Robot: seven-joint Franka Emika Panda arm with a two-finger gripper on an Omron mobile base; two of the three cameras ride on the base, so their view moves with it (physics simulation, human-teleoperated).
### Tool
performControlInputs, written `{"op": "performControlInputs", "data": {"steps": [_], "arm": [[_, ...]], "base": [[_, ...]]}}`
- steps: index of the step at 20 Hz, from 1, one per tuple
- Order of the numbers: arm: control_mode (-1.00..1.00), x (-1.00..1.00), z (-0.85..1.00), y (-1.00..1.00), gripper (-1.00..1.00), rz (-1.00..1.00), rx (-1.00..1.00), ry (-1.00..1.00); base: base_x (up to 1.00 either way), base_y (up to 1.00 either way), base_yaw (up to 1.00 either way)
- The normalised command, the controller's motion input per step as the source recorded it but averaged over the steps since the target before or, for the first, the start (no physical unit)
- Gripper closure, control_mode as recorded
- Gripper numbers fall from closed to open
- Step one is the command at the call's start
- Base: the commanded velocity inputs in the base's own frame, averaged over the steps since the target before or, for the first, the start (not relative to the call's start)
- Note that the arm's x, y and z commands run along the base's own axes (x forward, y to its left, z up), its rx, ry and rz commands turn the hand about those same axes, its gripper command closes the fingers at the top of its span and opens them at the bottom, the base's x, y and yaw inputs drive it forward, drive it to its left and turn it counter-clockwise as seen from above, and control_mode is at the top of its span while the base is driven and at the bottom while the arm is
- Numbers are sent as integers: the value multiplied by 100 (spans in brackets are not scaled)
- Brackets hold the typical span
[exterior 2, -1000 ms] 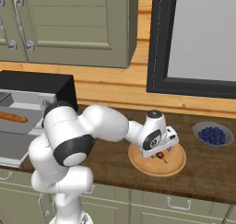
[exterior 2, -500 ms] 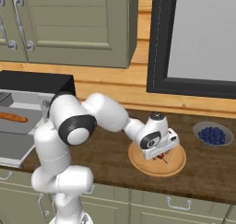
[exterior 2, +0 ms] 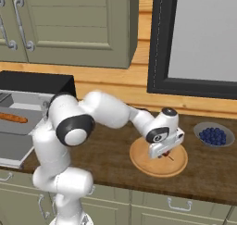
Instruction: Pick up the kebab skewer and baguette bread, and place them inside the toaster oven. Close the toaster oven door and start by setting the timer.
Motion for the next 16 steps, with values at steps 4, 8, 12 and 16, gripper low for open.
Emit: {"op": "performControlInputs", "data": {"steps": [4,8,12,16], "arm": [[-100,-57,77,86,100,23,-4,-8],[-100,-38,66,100,100,26,-11,-8],[-100,-27,62,100,100,23,-13,-3],[-100,-22,56,100,100,16,-8,0]], "base": [[0,0,0],[0,0,0],[0,0,0],[0,0,0]]}}
